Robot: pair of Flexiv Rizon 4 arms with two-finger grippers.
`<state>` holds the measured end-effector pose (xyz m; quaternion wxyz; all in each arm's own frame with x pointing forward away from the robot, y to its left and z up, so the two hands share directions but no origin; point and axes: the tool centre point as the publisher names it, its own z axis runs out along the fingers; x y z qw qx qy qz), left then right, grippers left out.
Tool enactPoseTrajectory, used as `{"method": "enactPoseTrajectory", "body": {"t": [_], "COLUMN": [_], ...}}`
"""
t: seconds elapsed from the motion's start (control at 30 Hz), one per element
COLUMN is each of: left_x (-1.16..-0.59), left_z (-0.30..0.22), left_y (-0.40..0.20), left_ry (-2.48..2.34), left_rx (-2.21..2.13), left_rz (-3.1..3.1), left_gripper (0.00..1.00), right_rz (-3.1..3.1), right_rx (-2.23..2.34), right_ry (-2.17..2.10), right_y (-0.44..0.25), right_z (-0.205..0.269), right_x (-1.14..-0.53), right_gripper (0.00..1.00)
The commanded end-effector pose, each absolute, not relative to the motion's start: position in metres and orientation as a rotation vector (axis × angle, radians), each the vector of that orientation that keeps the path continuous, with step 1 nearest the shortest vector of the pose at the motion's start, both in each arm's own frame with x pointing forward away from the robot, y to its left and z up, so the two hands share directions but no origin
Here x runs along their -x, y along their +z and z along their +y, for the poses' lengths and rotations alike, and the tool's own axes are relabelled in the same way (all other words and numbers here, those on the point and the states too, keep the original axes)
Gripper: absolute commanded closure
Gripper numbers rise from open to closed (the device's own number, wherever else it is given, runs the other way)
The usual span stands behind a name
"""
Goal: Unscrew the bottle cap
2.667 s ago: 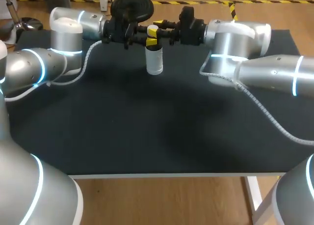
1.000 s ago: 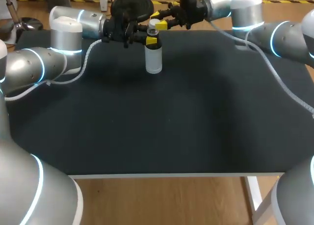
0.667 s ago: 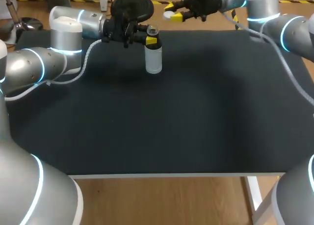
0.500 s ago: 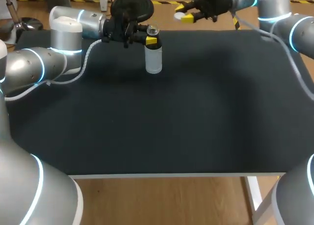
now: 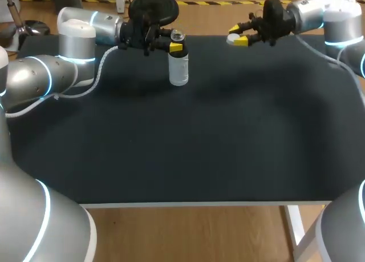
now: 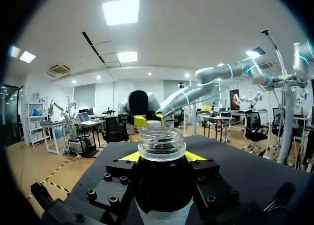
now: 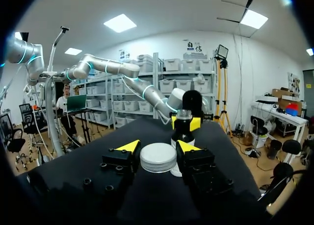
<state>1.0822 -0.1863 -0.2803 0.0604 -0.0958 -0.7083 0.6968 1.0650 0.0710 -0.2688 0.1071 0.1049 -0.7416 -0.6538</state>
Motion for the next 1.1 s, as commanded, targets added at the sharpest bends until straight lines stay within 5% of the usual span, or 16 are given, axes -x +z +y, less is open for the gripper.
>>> {"method": "enactPoseTrajectory", "body": {"t": [0.03, 1.1], "left_x": [-1.088, -1.088], "left_z": [-0.187, -0.187], "left_y": [-0.282, -0.282], "left_ry": [2.105, 2.105], "left_rx": [0.300, 0.300], "left_rz": [-2.132, -2.132], "left_gripper": [1.00, 1.00], "right_rz": [-2.467, -2.486], "right_rx": [0.160, 0.481], "right_ry": [-2.105, -1.945], "right_y": [-0.275, -0.374], "right_z": [0.067, 0.066], "right_x": [-1.043, -1.033], "right_gripper": [1.00, 1.00]}}
